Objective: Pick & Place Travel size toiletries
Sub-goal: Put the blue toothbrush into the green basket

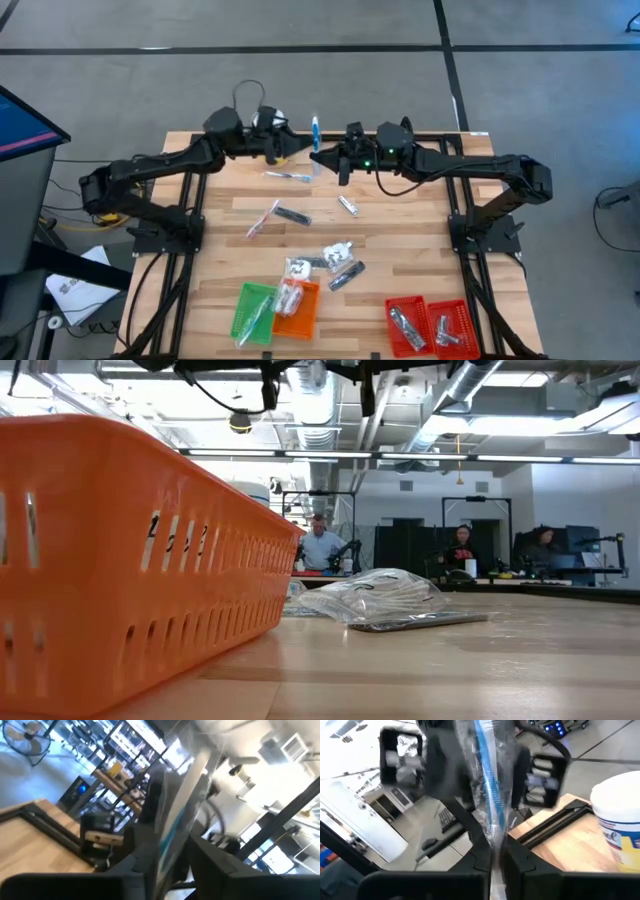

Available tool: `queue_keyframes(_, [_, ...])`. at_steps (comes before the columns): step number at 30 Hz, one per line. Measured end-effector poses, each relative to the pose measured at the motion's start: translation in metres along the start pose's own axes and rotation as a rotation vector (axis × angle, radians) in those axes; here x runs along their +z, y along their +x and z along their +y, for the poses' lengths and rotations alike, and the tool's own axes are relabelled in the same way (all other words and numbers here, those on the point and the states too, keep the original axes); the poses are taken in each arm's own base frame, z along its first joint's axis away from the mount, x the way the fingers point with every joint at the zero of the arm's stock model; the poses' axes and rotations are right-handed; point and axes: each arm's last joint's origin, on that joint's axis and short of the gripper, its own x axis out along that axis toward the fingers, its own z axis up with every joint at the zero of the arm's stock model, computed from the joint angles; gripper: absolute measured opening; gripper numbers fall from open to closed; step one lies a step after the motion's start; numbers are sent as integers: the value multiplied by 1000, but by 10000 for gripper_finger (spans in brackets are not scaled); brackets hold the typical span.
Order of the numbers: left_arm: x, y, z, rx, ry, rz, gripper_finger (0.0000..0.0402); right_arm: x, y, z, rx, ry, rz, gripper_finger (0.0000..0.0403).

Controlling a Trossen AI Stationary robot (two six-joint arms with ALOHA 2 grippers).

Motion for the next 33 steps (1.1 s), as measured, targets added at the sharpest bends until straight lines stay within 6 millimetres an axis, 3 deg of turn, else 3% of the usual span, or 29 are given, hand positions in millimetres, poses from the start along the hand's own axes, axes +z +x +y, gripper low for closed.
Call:
queue_keyframes(6, [10,-11,-5,-62,-133,32,164,1,-3,1,-7,-63,8,15])
queue_keyframes(11, [10,-15,-5,-154,-374,201,185,-2,-3,0,25,-274,51,10])
queue_keyframes(20, [-12,-21,-18,-188,-744,419,177,-6,-27,19,48,-892,206,7])
queue_keyframes(28, [-48,-21,-24,-90,-1020,414,180,9,-49,74,-227,-1658,361,9])
queue_keyframes(33, [-67,-11,-22,-34,-1066,384,187,7,-51,92,-208,-1831,310,9])
